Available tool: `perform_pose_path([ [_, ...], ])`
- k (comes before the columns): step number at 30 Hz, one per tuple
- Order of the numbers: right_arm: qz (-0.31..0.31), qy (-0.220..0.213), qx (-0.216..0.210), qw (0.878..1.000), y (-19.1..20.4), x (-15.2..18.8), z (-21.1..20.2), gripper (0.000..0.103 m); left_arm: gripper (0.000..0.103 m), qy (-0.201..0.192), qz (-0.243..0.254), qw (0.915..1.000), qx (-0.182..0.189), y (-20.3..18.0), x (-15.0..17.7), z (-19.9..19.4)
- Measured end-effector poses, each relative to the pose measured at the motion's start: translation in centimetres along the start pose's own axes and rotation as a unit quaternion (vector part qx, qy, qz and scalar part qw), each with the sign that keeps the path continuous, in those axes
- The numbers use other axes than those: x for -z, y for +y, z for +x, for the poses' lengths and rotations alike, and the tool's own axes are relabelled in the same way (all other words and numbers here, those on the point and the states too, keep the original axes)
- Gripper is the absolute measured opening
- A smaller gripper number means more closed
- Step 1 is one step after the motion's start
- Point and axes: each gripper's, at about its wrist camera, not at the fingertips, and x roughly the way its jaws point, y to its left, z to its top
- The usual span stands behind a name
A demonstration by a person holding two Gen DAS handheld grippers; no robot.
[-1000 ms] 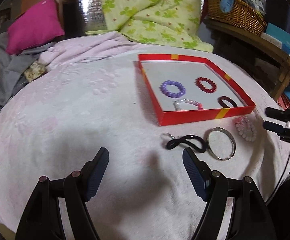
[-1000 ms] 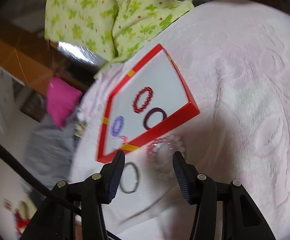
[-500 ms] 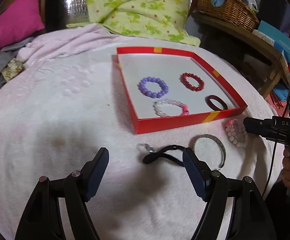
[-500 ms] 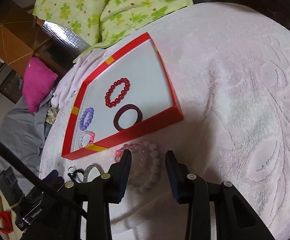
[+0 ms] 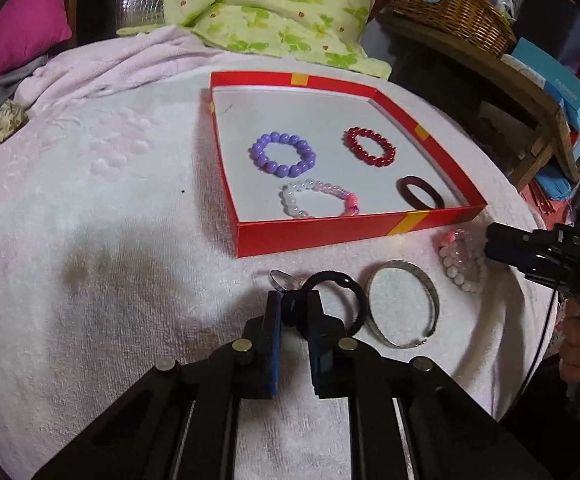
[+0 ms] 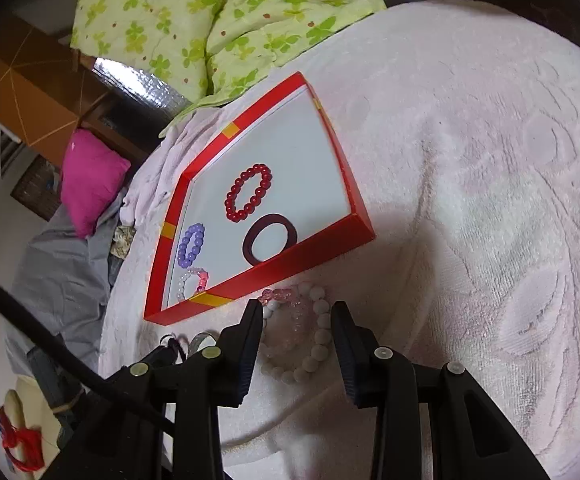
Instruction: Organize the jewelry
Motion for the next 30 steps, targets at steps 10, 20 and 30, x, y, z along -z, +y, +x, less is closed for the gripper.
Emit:
perform_pose_path([
  [10,-0.022,0.003,0.046,0.999,0.6,0.2,1.1,0.033,0.012,-0.025,-0.014,0.9996,0.006,1.4,0.4,-2.4],
  [20,-0.118,-0.016,0.116,0.986,3.1,1.6,0.1,0.01,0.012,-0.034,-0.03,0.9989,-0.008,2.9,0.7,-3.4],
  [30,-0.093,-0.023,0.103,0.99,2.1,1.1,-0.7,0.018,0.012,-0.036,-0.023,0.9991,-0.004,2.6,0.9,-3.6],
])
